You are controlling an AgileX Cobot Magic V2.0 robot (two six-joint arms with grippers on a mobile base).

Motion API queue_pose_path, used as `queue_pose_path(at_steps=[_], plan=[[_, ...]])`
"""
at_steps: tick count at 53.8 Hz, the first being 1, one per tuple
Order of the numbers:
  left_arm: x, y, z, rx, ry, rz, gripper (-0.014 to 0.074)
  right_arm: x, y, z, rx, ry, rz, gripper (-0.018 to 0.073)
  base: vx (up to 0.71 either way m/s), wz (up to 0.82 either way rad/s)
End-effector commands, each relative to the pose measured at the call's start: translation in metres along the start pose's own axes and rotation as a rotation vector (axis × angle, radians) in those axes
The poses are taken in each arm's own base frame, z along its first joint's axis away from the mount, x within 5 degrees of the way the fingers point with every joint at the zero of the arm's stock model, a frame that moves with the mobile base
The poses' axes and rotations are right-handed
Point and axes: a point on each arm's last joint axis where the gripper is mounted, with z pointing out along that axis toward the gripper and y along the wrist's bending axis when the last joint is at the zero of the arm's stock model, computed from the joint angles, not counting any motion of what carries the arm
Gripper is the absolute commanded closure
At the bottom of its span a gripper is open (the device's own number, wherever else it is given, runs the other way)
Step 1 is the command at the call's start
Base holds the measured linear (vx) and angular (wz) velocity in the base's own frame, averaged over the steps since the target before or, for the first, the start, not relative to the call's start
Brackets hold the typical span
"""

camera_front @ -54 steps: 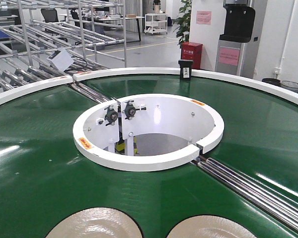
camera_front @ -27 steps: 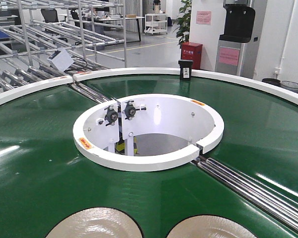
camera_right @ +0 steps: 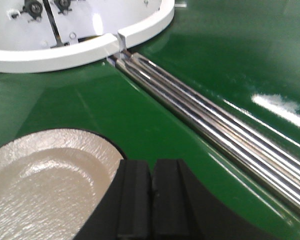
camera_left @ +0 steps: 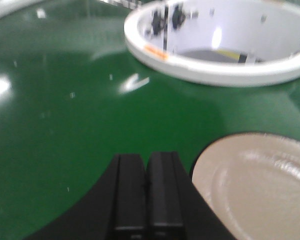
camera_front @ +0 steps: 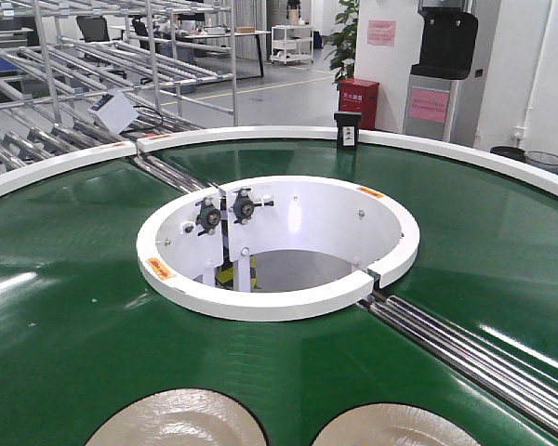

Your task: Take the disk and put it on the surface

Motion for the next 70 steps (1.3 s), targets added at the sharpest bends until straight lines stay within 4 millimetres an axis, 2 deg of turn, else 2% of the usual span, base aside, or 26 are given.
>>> queue_pose_path(at_steps=[1, 8, 17, 22, 25, 33, 41, 46, 55, 63, 70], plan=[[-0.013, 0.000, 0.013, -0.005, -0.074, 0.000, 0.0492, -0.017, 0.000, 0.001, 0.000, -0.091, -0.008, 0.0428, 0.00, 0.00], [-0.008, 0.001, 0.036, -0.008, -0.032, -0.001, 0.0338, -0.015, 0.000, 0.006, 0.001, -0.069, -0.010, 0.0312, 0.00, 0.00], [-0.001, 0.002, 0.061, -0.012, 0.000, -0.001, 0.0050, -0.012, 0.000, 0.010, 0.001, -0.026, -0.010, 0.0108, 0.00, 0.00], [0.001, 0.002, 0.074, -0.016, -0.022, 0.000, -0.0045, -0.010, 0.000, 0.013, 0.001, -0.012, -0.010, 0.0032, 0.00, 0.00], [0.002, 0.003, 0.081, -0.019, -0.034, -0.021, -0.0071, -0.010, 0.000, 0.014, 0.002, -0.010, -0.018, 0.0004, 0.00, 0.00], [0.013, 0.003, 0.098, -0.022, 0.020, -0.102, -0.0045, -0.010, 0.000, 0.014, 0.001, -0.006, -0.012, -0.0008, 0.00, 0.00], [0.023, 0.002, 0.112, -0.030, 0.223, -0.175, 0.0024, -0.010, 0.000, 0.014, 0.001, -0.006, -0.012, -0.0008, 0.00, 0.00], [0.013, 0.001, 0.122, -0.028, 0.308, -0.162, 0.0063, -0.010, 0.000, 0.014, 0.001, -0.006, -0.012, -0.0008, 0.00, 0.00], [-0.007, 0.000, 0.147, -0.018, 0.408, -0.132, 0.0069, -0.010, 0.000, 0.014, 0.001, -0.006, -0.012, -0.0008, 0.00, 0.00], [-0.015, -0.005, 0.167, 0.044, 0.485, -0.123, 0.0069, -0.010, 0.000, 0.014, 0.003, -0.006, -0.022, -0.0008, 0.00, 0.00], [-0.015, -0.014, 0.181, 0.146, 0.513, -0.150, 0.0069, -0.010, 0.000, 0.014, 0.003, -0.006, -0.022, -0.0008, 0.00, 0.00]])
